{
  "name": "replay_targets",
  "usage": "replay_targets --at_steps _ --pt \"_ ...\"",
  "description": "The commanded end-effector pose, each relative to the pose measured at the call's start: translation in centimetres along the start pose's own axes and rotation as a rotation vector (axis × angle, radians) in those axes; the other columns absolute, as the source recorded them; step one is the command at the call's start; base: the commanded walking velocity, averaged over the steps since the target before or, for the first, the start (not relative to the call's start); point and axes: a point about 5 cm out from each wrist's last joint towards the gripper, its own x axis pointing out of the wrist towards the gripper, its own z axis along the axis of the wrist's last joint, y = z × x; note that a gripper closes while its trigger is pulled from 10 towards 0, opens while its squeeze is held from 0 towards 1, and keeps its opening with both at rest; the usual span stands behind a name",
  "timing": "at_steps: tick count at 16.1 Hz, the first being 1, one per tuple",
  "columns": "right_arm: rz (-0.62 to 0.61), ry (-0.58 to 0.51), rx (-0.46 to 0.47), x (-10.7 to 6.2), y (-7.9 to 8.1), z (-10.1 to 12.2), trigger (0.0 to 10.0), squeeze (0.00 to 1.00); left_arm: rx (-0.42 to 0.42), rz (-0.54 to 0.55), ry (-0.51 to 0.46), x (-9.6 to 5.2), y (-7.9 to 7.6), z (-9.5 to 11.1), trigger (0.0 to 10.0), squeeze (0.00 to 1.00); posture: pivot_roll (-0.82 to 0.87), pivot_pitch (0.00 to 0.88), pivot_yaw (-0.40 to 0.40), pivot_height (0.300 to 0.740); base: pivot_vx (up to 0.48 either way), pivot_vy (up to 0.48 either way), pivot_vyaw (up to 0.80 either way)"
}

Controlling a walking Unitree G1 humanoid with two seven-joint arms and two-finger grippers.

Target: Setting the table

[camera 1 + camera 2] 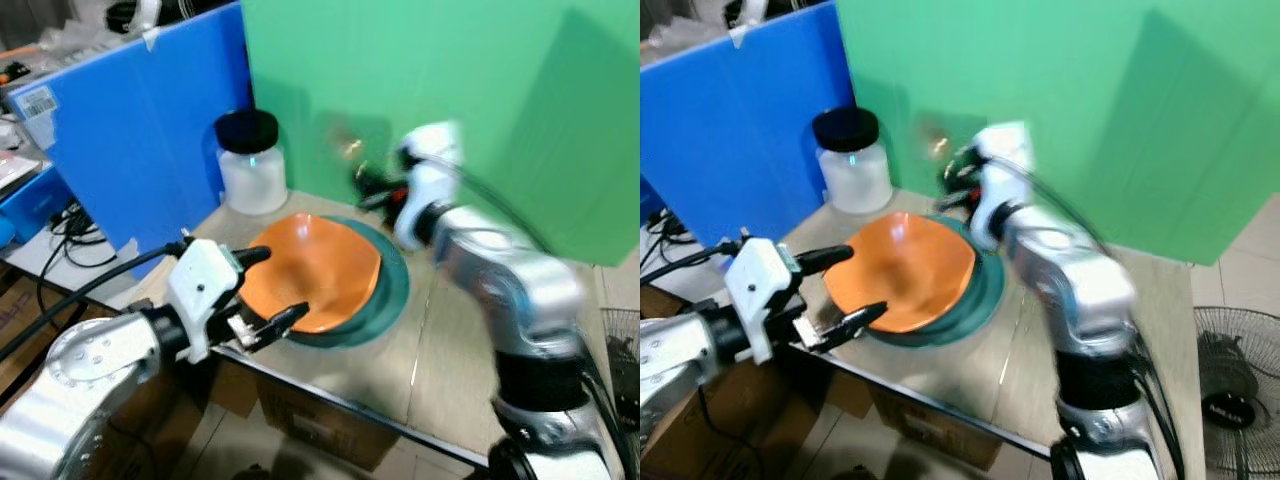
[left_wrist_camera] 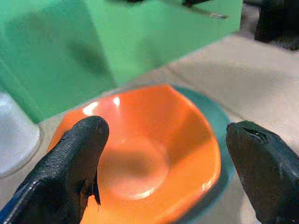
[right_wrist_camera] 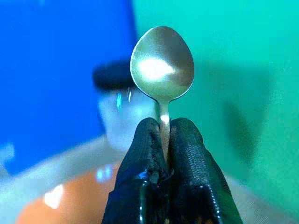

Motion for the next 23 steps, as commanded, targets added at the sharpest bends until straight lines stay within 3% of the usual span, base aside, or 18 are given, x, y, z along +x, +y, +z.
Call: replay_targets --at_steps 1,3,4,6,8,10,11,16,20,23 --pt "-0.013 -0.06 0.057 -1.2 -0.2 0.2 10.0 0.0 0.002 0.014 -0.014 0.7 -0.3 0.0 10.0 0.0 0.16 0.0 0.026 0.74 0.0 0.0 0.0" --pt "-0.061 -0.13 0.146 -2.7 -0.6 -0.5 10.0 0.0 -0.006 0.06 -0.034 1.6 -0.5 -0.1 10.0 0.0 0.15 0.0 0.029 0.74 0.0 0.0 0.0" --pt "-0.095 -0.188 0.186 -4.4 -0.9 -1.5 10.0 0.0 -0.018 0.117 -0.049 2.3 -0.3 -0.1 10.0 0.0 0.14 0.0 0.032 0.74 0.0 0.0 0.0" --pt "-0.108 -0.193 0.161 -5.3 -0.9 -2.0 10.0 0.0 -0.018 0.151 -0.056 2.6 -0.2 -0.2 10.0 0.0 0.14 0.0 0.037 0.74 0.0 0.0 0.0" --pt "-0.174 -0.132 0.058 -6.6 -1.0 -3.0 10.0 0.0 -0.022 0.246 -0.071 3.1 0.1 -0.4 10.0 0.0 0.13 0.0 0.039 0.74 0.0 0.0 0.0" --pt "-0.157 -0.16 0.004 -7.5 -0.5 -3.3 10.0 0.0 -0.028 0.328 -0.074 3.3 0.2 -0.6 10.0 0.0 0.13 0.0 0.038 0.74 0.0 0.0 0.0" --pt "-0.231 -0.157 0.031 -8.0 -1.1 -3.9 10.0 0.0 -0.027 0.353 -0.083 3.3 0.2 -0.4 10.0 0.0 0.13 0.0 0.032 0.74 0.0 0.0 -0.8" --pt "-0.375 -0.163 0.05 -8.8 -1.8 -4.6 10.0 0.0 -0.046 0.445 -0.098 3.2 0.6 -0.3 10.0 0.0 0.12 0.0 0.041 0.74 0.0 0.0 -0.8" --pt "-0.415 -0.089 0.013 -8.9 -1.8 -5.5 10.0 0.0 -0.072 0.488 -0.074 3.3 0.9 -0.5 10.0 0.0 0.11 0.0 0.052 0.74 0.0 0.0 -0.8" --pt "-0.389 -0.091 -0.004 -8.2 -1.3 -5.1 10.0 0.0 -0.096 0.567 -0.056 3.0 1.5 -1.0 10.0 0.0 0.1 0.0 0.044 0.74 0.0 0.0 -0.8"
